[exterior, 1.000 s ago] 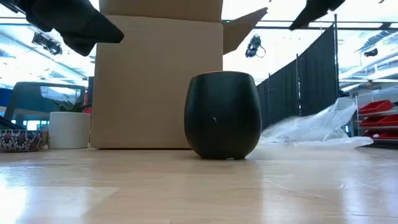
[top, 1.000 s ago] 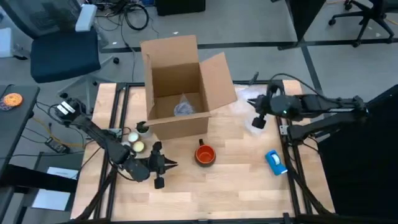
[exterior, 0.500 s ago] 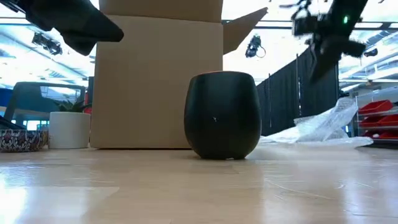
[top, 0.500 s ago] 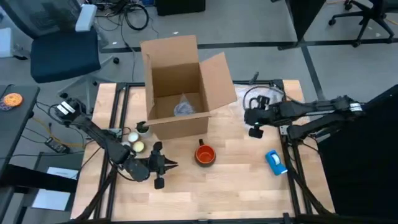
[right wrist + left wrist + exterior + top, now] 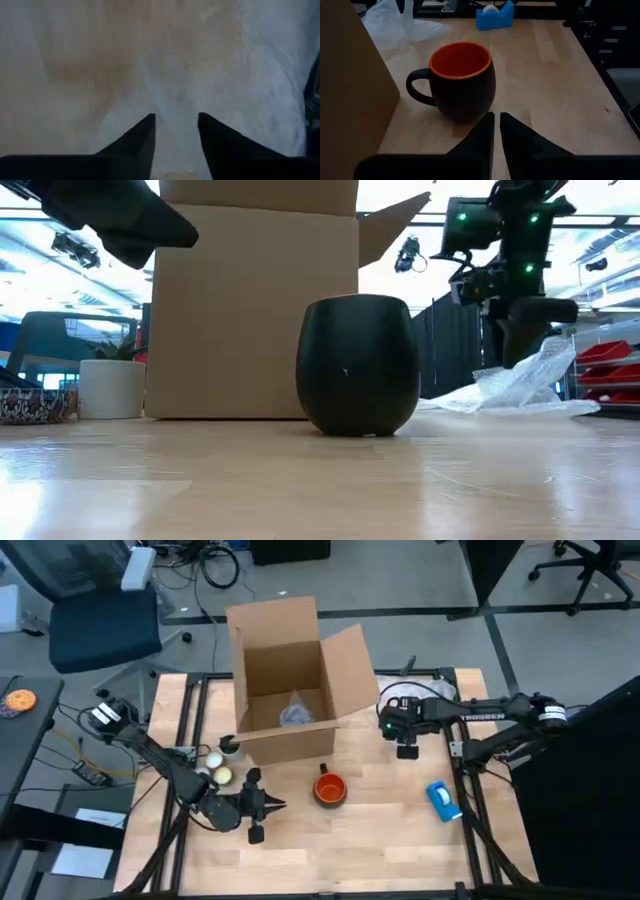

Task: Wrap mug
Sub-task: Prepare the bubble wrap

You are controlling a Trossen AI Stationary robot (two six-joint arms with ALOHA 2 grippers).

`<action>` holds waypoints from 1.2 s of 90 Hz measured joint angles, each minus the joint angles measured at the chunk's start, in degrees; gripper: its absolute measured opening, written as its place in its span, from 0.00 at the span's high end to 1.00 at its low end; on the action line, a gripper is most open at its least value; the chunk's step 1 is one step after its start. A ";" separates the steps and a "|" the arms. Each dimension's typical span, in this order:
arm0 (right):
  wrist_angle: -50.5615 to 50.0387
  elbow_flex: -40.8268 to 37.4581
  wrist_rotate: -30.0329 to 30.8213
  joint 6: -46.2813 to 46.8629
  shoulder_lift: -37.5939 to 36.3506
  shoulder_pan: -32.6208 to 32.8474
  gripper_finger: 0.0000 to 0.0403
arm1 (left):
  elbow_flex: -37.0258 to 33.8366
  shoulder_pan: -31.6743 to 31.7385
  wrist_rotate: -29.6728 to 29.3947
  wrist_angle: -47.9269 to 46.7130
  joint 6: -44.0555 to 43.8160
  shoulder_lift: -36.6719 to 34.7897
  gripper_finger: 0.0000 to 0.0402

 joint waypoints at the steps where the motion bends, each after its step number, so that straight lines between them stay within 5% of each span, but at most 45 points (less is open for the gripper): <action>1: -0.06 0.00 -0.16 -0.26 0.15 -0.17 0.63 | 0.00 0.00 0.00 0.01 0.00 0.00 0.96; 28: 1.06 0.00 -4.27 -1.17 8.71 -3.32 0.55 | 0.02 0.00 0.35 0.07 -0.02 0.00 0.96; 44: 0.22 0.00 -5.38 0.15 14.56 -2.95 0.66 | 0.00 0.00 0.37 0.02 -0.02 0.00 0.96; 56: -1.70 -0.01 -6.14 2.73 16.58 -2.41 0.83 | 0.01 0.00 0.37 0.02 -0.02 0.00 0.96; 66: -3.41 -0.02 -6.22 4.41 16.67 -1.69 0.97 | 0.00 0.00 0.37 0.02 -0.02 0.00 0.96; 92: -9.81 2.37 -9.39 10.33 12.25 3.57 1.00 | 0.00 0.00 0.35 0.07 -0.02 0.00 0.96; 108: -10.66 3.96 -17.29 16.62 4.74 9.40 1.00 | 0.02 0.00 0.33 0.12 -0.02 0.00 0.96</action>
